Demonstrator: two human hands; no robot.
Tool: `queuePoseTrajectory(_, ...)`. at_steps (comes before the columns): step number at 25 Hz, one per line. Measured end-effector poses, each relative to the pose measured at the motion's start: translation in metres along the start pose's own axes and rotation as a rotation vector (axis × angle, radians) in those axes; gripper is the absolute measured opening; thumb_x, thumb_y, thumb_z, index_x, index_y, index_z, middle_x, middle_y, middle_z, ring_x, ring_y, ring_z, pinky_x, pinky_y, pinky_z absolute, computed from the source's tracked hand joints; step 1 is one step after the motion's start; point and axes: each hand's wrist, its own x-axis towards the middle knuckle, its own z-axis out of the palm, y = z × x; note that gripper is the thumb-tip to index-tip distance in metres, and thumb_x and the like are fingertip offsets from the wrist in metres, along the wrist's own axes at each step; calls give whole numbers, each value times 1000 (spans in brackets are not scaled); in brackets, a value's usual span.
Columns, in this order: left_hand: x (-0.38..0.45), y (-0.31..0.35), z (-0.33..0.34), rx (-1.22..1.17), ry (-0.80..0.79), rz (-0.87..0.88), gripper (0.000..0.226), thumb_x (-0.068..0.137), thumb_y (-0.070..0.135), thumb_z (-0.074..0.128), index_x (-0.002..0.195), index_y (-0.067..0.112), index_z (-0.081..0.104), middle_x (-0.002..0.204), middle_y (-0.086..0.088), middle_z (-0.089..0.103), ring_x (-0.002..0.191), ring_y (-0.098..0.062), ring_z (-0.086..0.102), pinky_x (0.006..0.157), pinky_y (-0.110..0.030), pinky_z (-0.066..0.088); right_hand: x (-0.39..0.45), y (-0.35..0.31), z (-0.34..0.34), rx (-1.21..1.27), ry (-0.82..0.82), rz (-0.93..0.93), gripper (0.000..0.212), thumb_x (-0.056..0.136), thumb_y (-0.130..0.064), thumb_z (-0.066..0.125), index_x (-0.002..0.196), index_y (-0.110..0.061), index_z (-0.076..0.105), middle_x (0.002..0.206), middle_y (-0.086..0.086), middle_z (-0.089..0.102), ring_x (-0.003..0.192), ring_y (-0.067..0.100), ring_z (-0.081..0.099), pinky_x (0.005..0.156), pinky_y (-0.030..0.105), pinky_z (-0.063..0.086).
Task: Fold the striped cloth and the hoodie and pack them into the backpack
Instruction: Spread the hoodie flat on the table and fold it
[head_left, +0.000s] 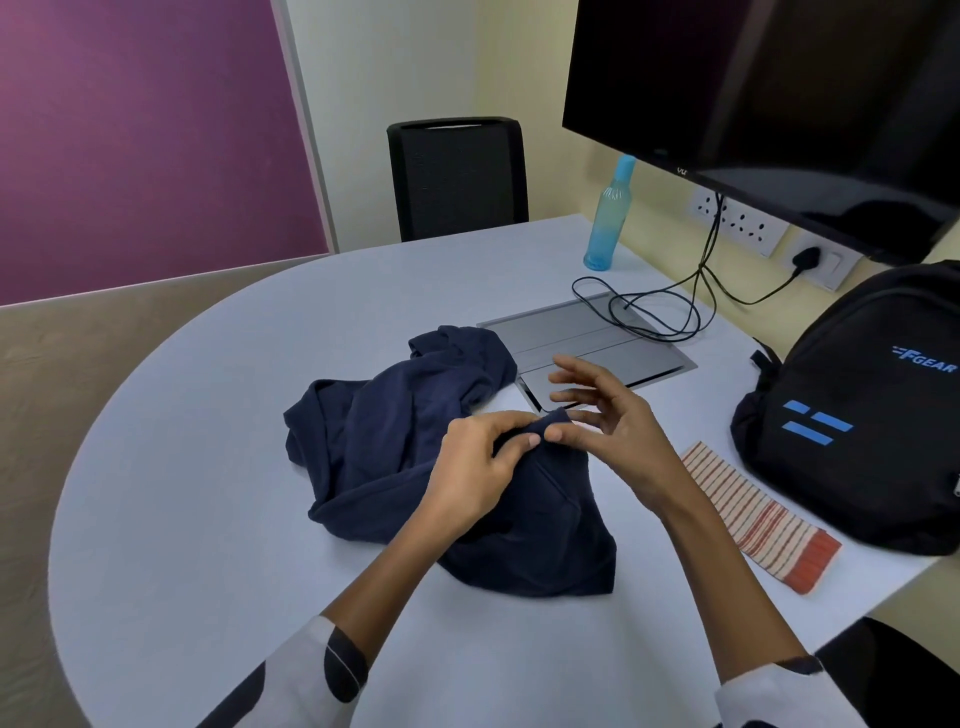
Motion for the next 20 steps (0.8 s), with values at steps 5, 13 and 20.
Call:
queuePoseTrajectory(5, 1, -10, 1, -48, -68, -26, 20, 90, 20, 61, 108, 15, 71, 98, 6, 73, 92, -3, 65, 83, -18, 49, 5, 1, 2, -168, -74, -22, 28, 66, -7, 83, 92, -17, 78, 80, 3, 68, 80, 17, 63, 77, 23, 48)
queuePoseTrajectory(13, -17, -98, -29, 311, -157, -105, 9, 90, 21, 57, 82, 22, 59, 68, 2, 63, 64, -20, 59, 62, -33, 47, 18, -8, -17, 21, 365, -49, 15, 68, -5, 80, 76, -16, 76, 65, -2, 58, 63, 13, 49, 59, 19, 41)
queuePoseTrajectory(20, -41, -178, -79, 857, -76, -174, 16, 85, 4, 58, 75, 16, 57, 64, 0, 57, 62, -20, 51, 61, -28, 29, 30, -10, -42, 303, 595, 77, 16, 92, -7, 59, 81, -14, 50, 81, 6, 63, 60, 24, 71, 49, 27, 57)
